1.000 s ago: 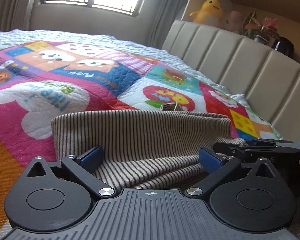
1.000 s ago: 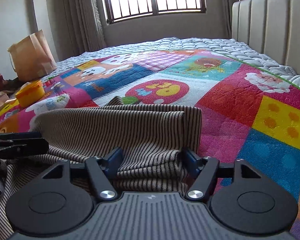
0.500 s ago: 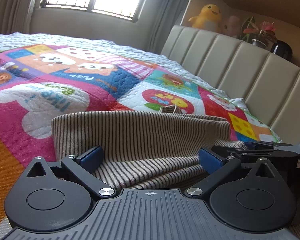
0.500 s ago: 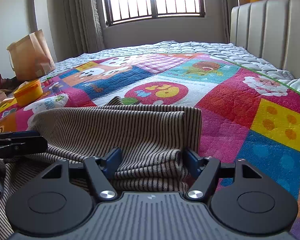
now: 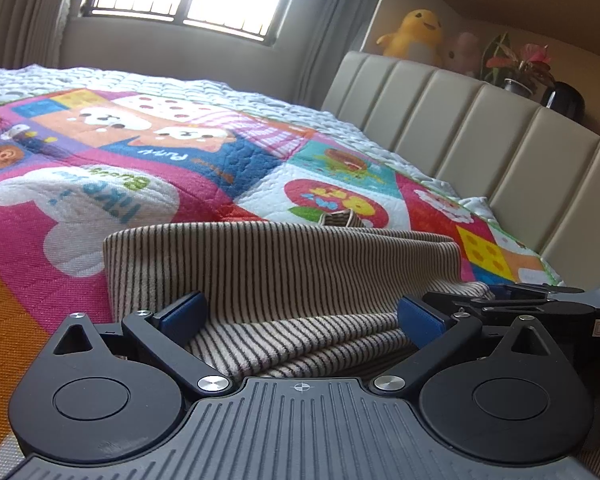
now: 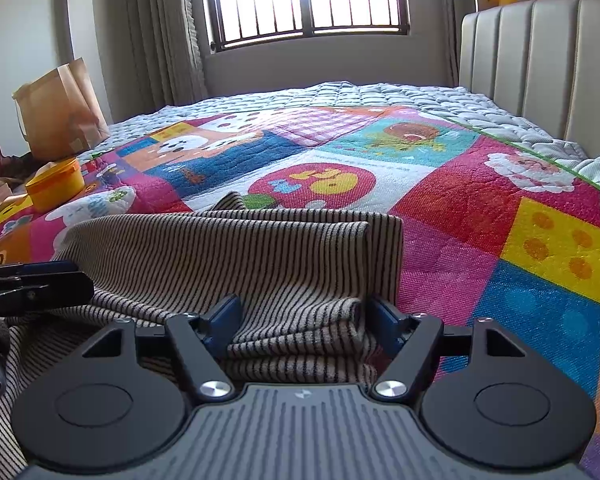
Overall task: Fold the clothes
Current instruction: 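Hold the folded sweater edge with both grippers near each other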
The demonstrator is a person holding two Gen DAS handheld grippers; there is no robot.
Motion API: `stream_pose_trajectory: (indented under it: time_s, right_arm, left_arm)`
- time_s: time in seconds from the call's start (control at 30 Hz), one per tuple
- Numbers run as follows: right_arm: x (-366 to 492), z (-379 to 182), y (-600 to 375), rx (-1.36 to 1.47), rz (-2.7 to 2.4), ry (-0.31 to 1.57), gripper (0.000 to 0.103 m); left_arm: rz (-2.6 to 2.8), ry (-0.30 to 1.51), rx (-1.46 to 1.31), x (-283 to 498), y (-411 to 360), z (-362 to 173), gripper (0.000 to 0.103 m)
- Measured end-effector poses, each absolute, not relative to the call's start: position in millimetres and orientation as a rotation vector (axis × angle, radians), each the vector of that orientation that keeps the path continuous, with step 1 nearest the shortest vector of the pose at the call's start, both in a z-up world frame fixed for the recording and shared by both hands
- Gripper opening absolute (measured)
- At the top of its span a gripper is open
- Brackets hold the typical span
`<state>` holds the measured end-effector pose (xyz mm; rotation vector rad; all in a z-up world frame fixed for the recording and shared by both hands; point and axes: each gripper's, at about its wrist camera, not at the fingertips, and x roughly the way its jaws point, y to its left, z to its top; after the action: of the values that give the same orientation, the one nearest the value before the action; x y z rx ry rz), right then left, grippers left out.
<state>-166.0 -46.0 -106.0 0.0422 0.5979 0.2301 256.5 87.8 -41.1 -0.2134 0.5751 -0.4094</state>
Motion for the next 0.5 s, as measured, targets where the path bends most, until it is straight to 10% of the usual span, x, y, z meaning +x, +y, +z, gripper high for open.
stream_pose_trajectory:
  time_s: [0.5]
  right_arm:
    - [-90.0, -96.8, -104.4, 0.038, 0.228, 0.605, 0.073]
  left_arm:
    - [-0.422, 0.57, -0.243, 256.8, 93.1, -42.7, 0.103]
